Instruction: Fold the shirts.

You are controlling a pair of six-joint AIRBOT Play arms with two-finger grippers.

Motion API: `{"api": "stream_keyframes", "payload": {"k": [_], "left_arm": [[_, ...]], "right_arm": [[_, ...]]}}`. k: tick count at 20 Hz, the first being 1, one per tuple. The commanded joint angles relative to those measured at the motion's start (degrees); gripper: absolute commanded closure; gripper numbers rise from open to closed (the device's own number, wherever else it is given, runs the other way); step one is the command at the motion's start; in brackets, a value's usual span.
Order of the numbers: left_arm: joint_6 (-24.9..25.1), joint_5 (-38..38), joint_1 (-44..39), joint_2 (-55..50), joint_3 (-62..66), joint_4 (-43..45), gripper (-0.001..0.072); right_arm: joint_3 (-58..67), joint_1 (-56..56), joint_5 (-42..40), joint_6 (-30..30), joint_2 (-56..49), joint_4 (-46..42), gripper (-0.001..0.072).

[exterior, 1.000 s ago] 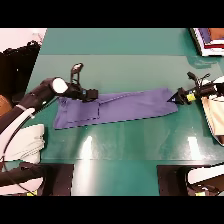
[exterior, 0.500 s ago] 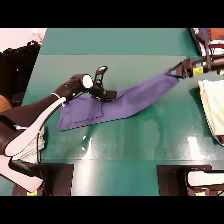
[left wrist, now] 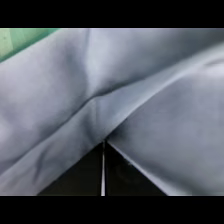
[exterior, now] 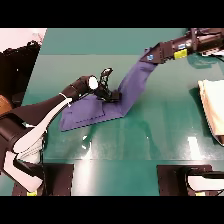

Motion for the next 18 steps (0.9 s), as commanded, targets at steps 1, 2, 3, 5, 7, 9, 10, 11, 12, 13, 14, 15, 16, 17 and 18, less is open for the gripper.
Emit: {"api": "stream_keyframes", "payload": {"k": [1, 2, 3, 5, 7, 9, 10, 11, 12, 13, 14, 15, 16, 17, 18], "left_arm": [[-0.02, -1.51, 2.16, 2.93, 0.63, 1.22, 0.0687], [-0.02, -2.56, 3.93, 5.29, 0.85, 3.50, 0.0687], [0.00, -3.61, 5.99, 8.15, 0.85, 5.84, 0.0686], [0.02, -6.03, 11.39, 14.86, 0.83, 11.23, 0.0686], [0.02, -8.07, 17.57, 22.12, 0.83, 15.87, 0.0686], [0.02, -8.68, 22.73, 28.02, 0.83, 17.99, 0.0686], [0.00, -9.05, 25.03, 30.64, 0.83, 18.56, 0.0686], [0.00, -9.33, 26.71, 32.63, 0.83, 18.75, 0.0686], [0.02, -9.64, 28.20, 34.23, 0.83, 18.75, 0.0685], [0.02, -9.75, 29.29, 35.36, 0.83, 18.73, 0.0686], [0.00, -9.90, 30.03, 36.00, 0.81, 18.73, 0.0686], [-0.02, -10.29, 30.16, 36.26, 0.79, 18.93, 0.0686], [-0.02, -10.99, 30.14, 36.30, 0.79, 19.02, 0.0686], [0.00, -11.65, 30.12, 36.24, 0.79, 18.84, 0.0686], [0.00, -12.41, 30.10, 36.24, 0.76, 18.82, 0.0686]], "right_arm": [[0.76, 5.42, -3.17, -0.52, 0.04, 0.15, 0.0696], [0.76, 7.02, -4.26, -1.03, 0.00, 0.17, 0.0697], [0.79, 8.96, -5.75, -1.03, -0.33, 0.24, 0.0697], [0.79, 13.88, -8.55, -1.05, -2.08, 0.24, 0.0696], [0.79, 20.28, -12.59, -3.08, -5.46, 0.26, 0.0696], [0.79, 26.91, -19.04, -6.78, -10.14, 0.22, 0.0696], [0.79, 29.92, -22.93, -7.74, -12.83, 0.17, 0.0691], [0.79, 32.13, -25.81, -8.70, -15.19, 0.20, 0.0633], [1.25, 34.03, -27.54, -10.14, -17.59, 0.22, 0.0404], [2.73, 35.23, -27.41, -10.45, -19.85, 0.17, 0.0212], [4.81, 35.89, -25.73, -10.43, -21.88, 0.17, 0.0180], [6.93, 35.98, -23.10, -10.40, -23.26, -0.24, 0.0184], [8.98, 35.41, -19.82, -10.10, -24.15, -1.36, 0.0248], [10.12, 34.51, -17.09, -8.52, -24.24, -3.65, 0.0309], [10.62, 33.00, -14.19, -6.43, -23.98, -6.93, 0.0309]]}}
